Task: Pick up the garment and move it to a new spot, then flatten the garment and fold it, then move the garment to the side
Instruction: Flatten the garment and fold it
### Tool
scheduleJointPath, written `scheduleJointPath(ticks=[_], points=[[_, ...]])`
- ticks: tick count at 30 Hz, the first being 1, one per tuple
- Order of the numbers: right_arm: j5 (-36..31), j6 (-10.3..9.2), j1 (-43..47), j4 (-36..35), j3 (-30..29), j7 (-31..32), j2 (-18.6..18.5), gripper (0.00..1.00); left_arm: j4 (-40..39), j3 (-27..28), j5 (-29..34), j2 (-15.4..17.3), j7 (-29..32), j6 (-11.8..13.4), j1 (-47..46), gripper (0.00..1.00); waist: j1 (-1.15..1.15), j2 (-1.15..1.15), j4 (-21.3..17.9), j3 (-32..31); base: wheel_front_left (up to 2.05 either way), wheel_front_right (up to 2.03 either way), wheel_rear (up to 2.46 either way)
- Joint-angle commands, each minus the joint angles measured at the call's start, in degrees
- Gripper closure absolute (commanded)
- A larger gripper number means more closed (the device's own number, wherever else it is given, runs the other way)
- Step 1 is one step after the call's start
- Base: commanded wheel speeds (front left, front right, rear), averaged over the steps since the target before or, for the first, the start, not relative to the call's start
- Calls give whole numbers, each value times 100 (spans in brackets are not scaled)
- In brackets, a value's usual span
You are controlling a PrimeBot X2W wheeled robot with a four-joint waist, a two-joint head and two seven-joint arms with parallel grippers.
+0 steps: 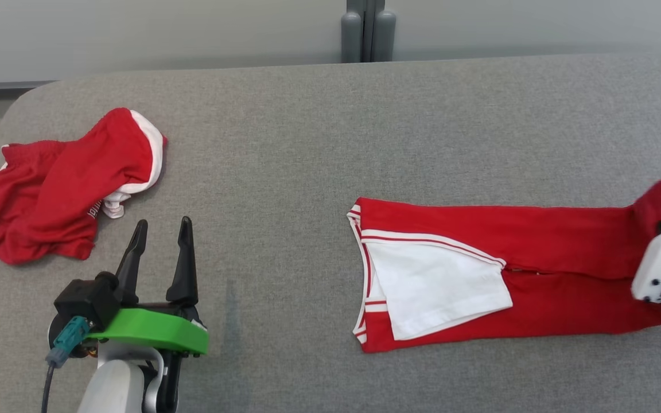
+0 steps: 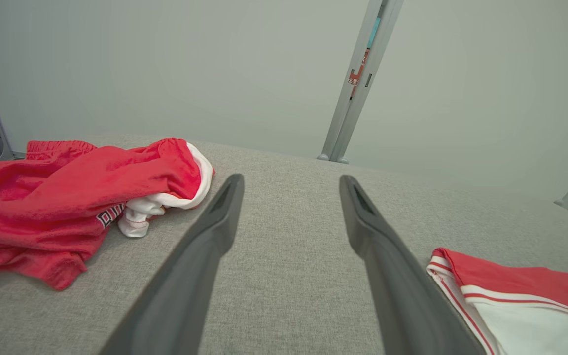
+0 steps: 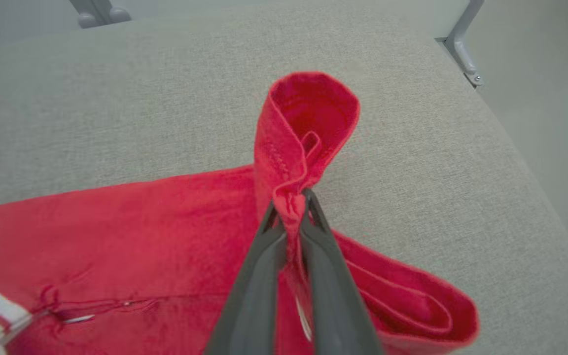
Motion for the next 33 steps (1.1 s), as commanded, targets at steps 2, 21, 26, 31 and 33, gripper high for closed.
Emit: scheduleJointPath(ticks=[2,21,26,31,33], points=[[222,-10,182,-280,513,143,83,100,19,-14,-35,-7,1,-11,113,0,0,0,1,-105,0,0,0],[861,-8,-540,254,3815,-274,657,100,95,-164,-111,-31,1,-12,-177,0,0,0,350,98,0,0,0],[831,-7,-771,814,4049,-529,731,100,129,-197,-133,-35,1,-12,-226,0,0,0,438,125,0,0,0],[976,-8,-857,1225,4246,-607,749,100,161,-220,-131,-44,1,-12,-233,0,0,0,501,110,0,0,0],[1077,-8,-843,1292,4253,-641,747,0,169,-218,-133,-46,1,-12,-230,0,0,0,512,97,0,0,0]])
